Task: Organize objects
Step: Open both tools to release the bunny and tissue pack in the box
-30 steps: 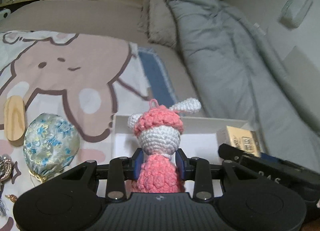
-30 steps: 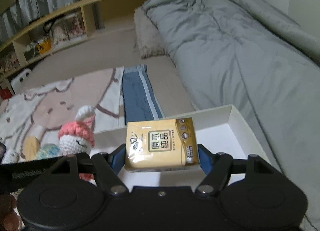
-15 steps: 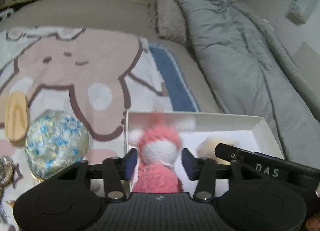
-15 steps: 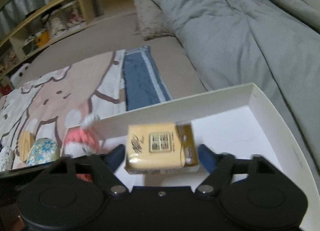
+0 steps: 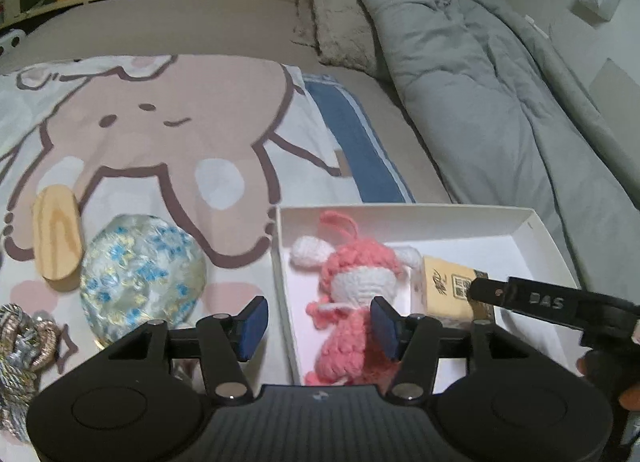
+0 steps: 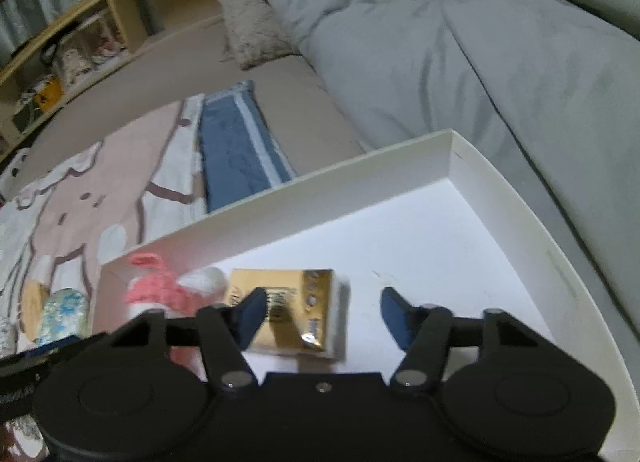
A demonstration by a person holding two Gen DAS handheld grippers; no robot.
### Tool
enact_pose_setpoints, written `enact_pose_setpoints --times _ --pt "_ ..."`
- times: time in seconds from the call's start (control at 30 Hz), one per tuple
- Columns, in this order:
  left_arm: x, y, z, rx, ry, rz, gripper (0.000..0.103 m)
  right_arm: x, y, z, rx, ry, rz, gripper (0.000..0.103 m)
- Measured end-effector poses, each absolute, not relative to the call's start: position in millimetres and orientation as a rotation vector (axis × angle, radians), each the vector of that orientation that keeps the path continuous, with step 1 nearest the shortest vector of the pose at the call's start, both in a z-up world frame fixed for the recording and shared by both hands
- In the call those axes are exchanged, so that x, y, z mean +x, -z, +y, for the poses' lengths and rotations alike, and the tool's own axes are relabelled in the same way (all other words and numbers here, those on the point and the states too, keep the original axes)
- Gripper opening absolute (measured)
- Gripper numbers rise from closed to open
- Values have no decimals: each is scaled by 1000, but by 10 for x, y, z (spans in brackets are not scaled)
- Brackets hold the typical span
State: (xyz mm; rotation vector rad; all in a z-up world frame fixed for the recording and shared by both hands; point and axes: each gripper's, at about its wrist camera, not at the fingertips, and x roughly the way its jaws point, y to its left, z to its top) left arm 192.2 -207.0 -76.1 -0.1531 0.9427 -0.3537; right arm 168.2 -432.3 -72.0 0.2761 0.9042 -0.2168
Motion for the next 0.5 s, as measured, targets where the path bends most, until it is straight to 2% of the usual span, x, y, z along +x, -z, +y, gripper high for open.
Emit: enact_pose_setpoints --times 0.23,0.37,0.5 --pt "1947 830 -2210 -86 340 938 65 1727 769 -4117 226 82 928 49" --pt "1986 881 -2224 6 267 947 64 1719 720 -4085 206 85 926 49" --pt "1986 885 -2109 -51 272 962 64 1671 661 -4203 234 144 906 49"
